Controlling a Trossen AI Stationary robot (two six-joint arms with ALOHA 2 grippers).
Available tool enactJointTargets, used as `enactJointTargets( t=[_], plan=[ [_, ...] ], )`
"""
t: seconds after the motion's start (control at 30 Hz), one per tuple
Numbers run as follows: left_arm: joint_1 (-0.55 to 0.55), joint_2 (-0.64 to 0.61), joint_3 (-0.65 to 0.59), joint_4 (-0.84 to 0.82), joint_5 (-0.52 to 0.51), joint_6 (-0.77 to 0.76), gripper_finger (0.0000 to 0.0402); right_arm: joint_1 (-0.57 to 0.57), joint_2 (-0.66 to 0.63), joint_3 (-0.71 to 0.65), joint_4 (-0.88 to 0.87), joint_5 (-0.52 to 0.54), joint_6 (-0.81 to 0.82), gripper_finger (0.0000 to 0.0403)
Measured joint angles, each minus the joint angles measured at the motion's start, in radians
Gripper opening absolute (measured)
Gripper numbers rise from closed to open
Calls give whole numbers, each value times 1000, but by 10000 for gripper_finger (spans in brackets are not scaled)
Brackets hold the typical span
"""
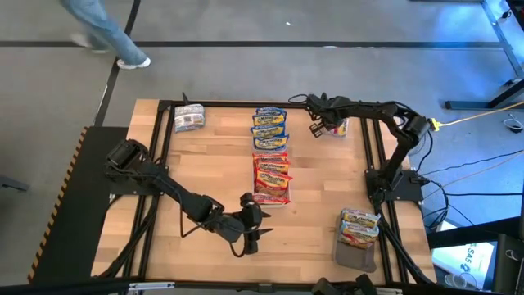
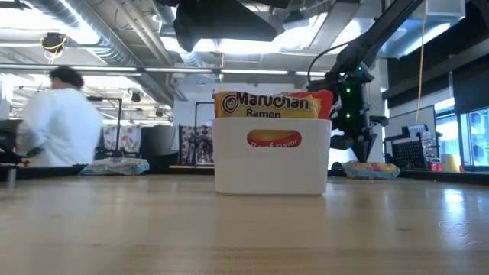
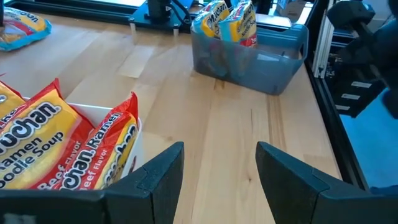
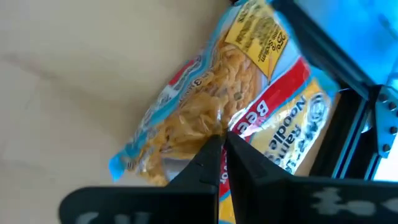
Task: Sort Maruchan noodles
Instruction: Put the light blue noodle pack into the black bin
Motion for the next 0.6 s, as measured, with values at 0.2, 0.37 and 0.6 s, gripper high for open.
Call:
enactJointTargets(
  t=[0.2,0.37,0.6],
  plan=[
    [0,0,0,0,6,0,195,90,-31,-3,-76,-102,-25,5],
    [0,0,0,0,6,0,195,206,-38,-4,-145,-128,-14,5],
    [-2,0,0,1,7,-8,195,412,-59,-5,-209,-199,80,5]
  ],
)
